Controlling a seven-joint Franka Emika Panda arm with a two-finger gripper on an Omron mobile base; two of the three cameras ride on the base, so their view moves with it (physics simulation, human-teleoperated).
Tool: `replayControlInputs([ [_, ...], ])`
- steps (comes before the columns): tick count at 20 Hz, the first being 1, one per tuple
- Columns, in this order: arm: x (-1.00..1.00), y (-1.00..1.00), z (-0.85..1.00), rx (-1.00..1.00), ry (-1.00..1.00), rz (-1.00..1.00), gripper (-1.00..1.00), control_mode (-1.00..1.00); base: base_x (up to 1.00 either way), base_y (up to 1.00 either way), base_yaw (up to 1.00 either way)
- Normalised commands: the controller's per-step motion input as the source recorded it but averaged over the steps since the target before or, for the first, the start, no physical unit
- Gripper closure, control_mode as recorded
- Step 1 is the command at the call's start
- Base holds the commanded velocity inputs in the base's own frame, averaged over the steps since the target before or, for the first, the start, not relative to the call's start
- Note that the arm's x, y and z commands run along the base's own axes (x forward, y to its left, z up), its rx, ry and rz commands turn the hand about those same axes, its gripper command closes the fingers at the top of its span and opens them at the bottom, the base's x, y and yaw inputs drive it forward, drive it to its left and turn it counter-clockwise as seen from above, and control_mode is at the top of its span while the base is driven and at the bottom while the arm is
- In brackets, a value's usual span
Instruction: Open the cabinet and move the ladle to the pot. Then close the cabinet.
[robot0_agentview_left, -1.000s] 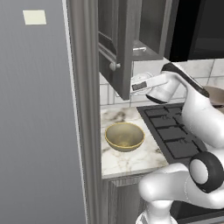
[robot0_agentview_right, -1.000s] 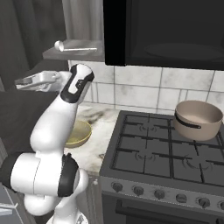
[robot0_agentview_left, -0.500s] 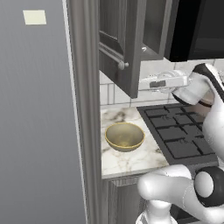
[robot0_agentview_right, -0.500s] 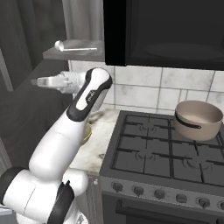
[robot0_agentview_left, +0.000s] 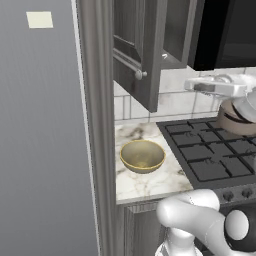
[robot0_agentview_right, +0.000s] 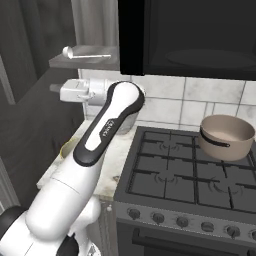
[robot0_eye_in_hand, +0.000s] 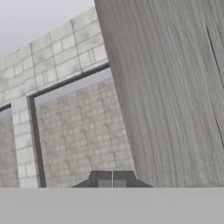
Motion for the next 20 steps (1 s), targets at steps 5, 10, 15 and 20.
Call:
replayControlInputs([
  [5,0.39,0.00,0.14,0.00,-0.29,-0.25,1.00,-1.00,0.00,0.00,0.00],
  [10,0.45,0.00,0.07,-0.01,-0.31,-0.19,1.00,-1.00,0.00,0.00,0.00],
  [15,0.47,0.00,0.01,-0.02,-0.27,-0.18,1.00,-1.00,0.00,0.00,0.00],
  [20,0.29,0.11,0.00,-0.04,-0.25,-0.19,1.00,-1.00,0.00,0.00,0.00],
])
